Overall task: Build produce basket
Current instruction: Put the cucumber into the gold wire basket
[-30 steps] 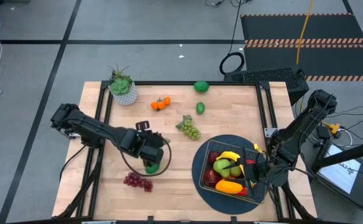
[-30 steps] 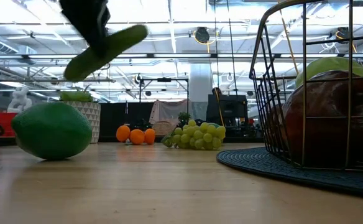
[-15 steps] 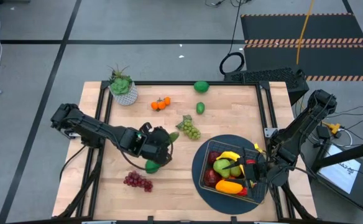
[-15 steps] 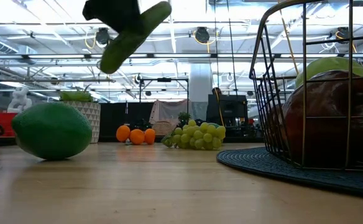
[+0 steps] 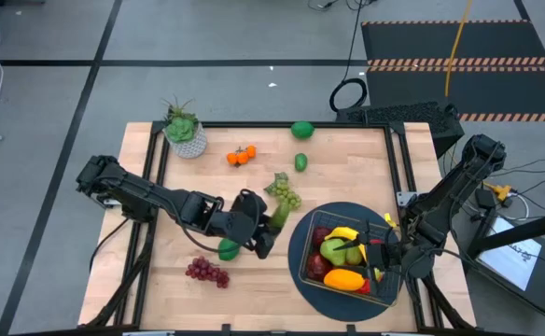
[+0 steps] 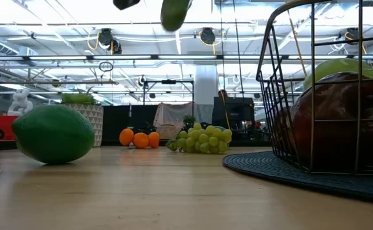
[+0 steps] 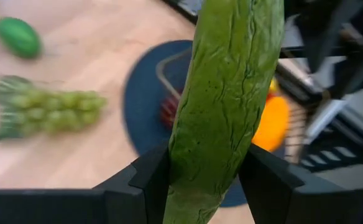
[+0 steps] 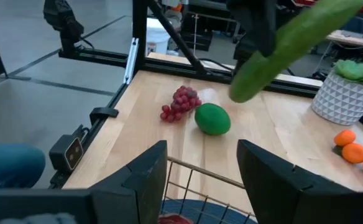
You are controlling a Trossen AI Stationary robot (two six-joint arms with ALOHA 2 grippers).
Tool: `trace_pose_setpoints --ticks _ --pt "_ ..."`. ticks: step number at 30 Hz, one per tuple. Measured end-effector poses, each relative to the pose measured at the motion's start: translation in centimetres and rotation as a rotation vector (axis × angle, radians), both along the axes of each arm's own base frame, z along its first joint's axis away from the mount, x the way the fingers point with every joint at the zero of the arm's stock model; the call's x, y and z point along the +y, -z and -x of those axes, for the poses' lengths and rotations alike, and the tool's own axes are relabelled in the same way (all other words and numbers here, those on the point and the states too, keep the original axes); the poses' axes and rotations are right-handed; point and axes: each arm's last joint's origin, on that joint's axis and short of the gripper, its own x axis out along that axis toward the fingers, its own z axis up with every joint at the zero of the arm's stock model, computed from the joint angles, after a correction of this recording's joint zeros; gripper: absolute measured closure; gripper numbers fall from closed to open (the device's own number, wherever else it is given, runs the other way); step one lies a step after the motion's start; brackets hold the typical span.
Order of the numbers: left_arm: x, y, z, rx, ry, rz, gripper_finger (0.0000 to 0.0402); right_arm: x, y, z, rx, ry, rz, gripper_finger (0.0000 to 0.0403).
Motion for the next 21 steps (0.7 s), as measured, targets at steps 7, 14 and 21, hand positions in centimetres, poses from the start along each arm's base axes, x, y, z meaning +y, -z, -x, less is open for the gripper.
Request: trace_pose_setpoints --ticks 7,14,21 --pt "-0.3 -0.6 -0.5 -0.057 0.048 0.194 0.0231 0.0 0.0 0.0 -0.002 0.0 -0.003 0.0216" --pt "-0.7 -1.4 -1.0 -0.13 0.092 0.334 0.0231 0.0 0.0 0.0 -0.002 -0.002 -0.003 0.0216" --pt "-0.9 -1.4 -1.0 -0.121 0.08 0.418 0.0231 0.0 0.0 0.0 -0.001 -0.003 -0.004 0.0216"
